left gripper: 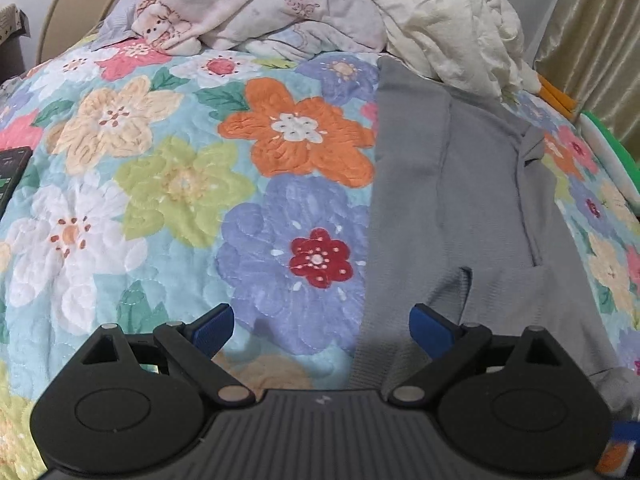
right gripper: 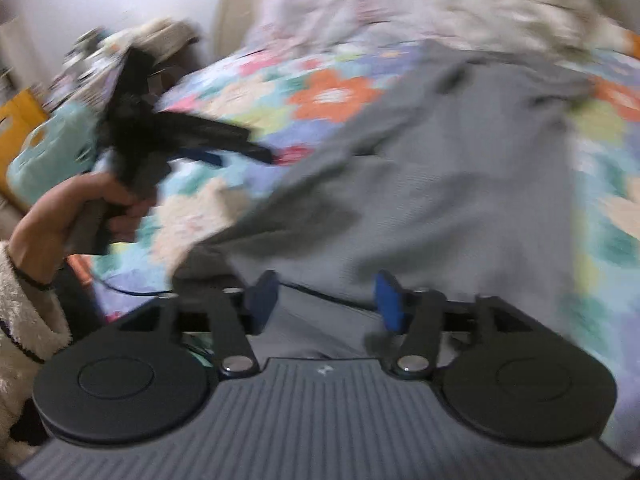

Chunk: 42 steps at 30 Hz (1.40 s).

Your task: Fold clothes

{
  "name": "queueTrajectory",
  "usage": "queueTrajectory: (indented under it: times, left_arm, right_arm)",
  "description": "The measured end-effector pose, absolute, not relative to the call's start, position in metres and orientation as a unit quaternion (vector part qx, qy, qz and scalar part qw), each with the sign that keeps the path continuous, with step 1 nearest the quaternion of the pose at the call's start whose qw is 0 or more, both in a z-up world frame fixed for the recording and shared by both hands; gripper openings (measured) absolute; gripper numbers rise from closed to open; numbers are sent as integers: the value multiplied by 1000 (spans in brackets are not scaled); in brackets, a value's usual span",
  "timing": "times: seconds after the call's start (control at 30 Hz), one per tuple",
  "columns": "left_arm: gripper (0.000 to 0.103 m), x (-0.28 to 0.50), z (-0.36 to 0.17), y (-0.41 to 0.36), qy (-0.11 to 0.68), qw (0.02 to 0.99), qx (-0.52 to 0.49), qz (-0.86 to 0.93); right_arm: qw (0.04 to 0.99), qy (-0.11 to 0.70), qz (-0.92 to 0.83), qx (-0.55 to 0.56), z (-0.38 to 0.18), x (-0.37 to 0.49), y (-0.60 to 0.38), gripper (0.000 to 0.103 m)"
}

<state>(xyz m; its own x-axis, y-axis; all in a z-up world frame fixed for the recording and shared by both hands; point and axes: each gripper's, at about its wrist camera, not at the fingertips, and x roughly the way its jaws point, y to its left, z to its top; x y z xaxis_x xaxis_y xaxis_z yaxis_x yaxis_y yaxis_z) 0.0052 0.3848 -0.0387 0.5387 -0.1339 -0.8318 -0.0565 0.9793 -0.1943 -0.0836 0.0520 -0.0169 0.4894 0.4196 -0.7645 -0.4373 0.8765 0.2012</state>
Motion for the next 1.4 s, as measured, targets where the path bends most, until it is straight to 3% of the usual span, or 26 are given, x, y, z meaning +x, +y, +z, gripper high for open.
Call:
queueTrajectory:
  times: [0.07,0.3,0.33,0.37,0.4,0.53,0.63,0.67,0.7,0.8,0.9,1.1,1.33,1.4]
  left_arm:
    - [95,5,-37,371,483,868,-100,-55]
    - [95,-1,-41,337,485,868,-49,-96]
    - [95,-1,-44,336,488,867,-46,-93]
    - [95,-1,-47,336,490,866,-44,-89]
    - [95,0,-49,336,491,866,-45,-85]
    - [95,2,-54,347,493,866,-63,-65]
    - [95,4,-52,361,485,869,-84,-41]
    - [95,6,-51,364,484,870,-89,-35]
    - [95,10,-48,367,484,870,-90,-32]
    - [95,19,-35,363,483,873,-62,-30]
    - [102,36,-23,347,476,878,-17,-35]
    - [102,103,-50,303,494,867,62,-37]
    - [101,132,-98,285,502,855,130,-10]
    - [92,128,-97,287,493,859,133,-15]
  right_arm:
    - [866,453,209,-24,-18,-85,38,64]
    - [855,482,109,-155,-72,-66,37,63]
    - [861,470,86,-172,-79,-60,41,58]
    - [864,465,76,-176,-81,-60,42,20]
    - [868,471,72,-141,-77,-61,34,11]
    - [856,514,22,-57,-57,-81,-7,11]
    - [831,556,-15,-13,-54,-91,-38,20]
    - [824,567,-5,6,-56,-90,-42,38]
    - [816,576,19,36,-54,-88,-47,50]
    - [823,560,64,71,-30,-89,-50,60]
    - [839,515,124,127,11,-69,-55,69]
    - [865,454,130,169,32,75,-50,73]
    - [816,503,234,165,-51,242,49,72]
    - [814,514,229,146,-79,272,78,72]
